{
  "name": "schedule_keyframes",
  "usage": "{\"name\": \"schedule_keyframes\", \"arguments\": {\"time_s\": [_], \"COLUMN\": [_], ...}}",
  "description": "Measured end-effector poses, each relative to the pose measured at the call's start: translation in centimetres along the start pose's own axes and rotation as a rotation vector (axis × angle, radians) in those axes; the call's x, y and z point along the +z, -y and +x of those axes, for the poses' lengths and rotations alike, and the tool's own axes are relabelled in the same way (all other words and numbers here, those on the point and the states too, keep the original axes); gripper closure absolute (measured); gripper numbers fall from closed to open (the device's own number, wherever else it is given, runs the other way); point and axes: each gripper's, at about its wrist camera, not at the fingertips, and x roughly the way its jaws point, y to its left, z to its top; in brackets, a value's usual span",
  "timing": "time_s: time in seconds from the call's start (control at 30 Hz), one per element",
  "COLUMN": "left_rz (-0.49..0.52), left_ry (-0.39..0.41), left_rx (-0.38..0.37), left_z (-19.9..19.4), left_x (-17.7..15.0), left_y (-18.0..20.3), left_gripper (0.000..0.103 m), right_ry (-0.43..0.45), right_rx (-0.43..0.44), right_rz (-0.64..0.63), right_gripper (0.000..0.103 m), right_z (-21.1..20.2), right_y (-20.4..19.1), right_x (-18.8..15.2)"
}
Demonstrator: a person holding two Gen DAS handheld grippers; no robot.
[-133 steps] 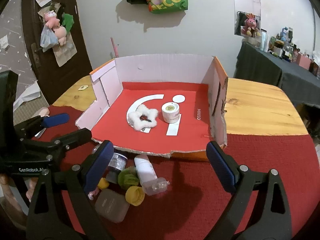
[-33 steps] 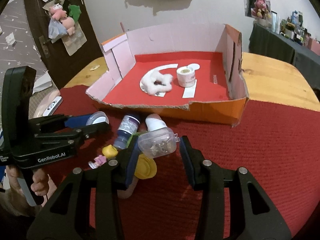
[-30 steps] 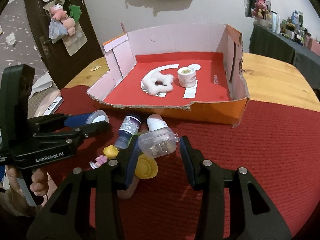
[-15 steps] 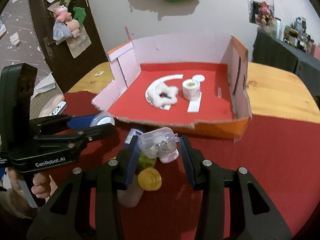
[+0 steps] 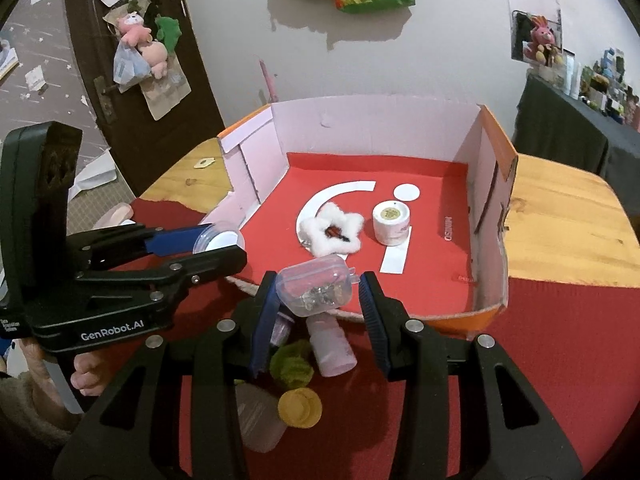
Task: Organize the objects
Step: 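Carry the white lid and clear plastic box into the cardboard box with both grippers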
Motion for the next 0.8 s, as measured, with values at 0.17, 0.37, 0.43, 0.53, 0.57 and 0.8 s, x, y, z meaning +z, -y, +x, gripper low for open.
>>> {"name": "schedule_keyframes", "arguments": {"time_s": [0.17,0.37,0.43,0.53,0.57,0.8], "left_rz": [-0.002,-0.013,-0.015,-0.014,-0.014,-0.013], "left_ry": [-0.023,-0.065,-0.075,-0.086,-0.09,-0.112], "left_rx": [-0.002,-0.008,-0.007,-0.001,-0.001,-0.007], "left_z": [1.1,3.1,3.7,4.4,4.6,5.8], "left_x": [0.5,0.7,0.7,0.6,0.6,0.8], "left_y": [-0.4,-1.0,-1.1,-1.3,-1.3,-1.6], "left_gripper": [0.06,0.06,0.061,0.06,0.06,0.06], "right_ry": [-0.031,-0.071,-0.083,-0.1,-0.106,-0.127], "right_rx": [-0.001,-0.001,-0.004,-0.007,-0.008,-0.024], "right_rz": [0.009,0.012,0.013,0.017,0.017,0.023], "right_gripper": [0.064,0.064,0.064,0.064,0.064,0.064], "right_z": [1.1,2.8,3.4,4.2,4.5,5.8], "right_y": [0.8,1.7,2.0,2.4,2.5,3.2], "right_x": [0.7,1.1,1.3,1.3,1.3,1.4]}}
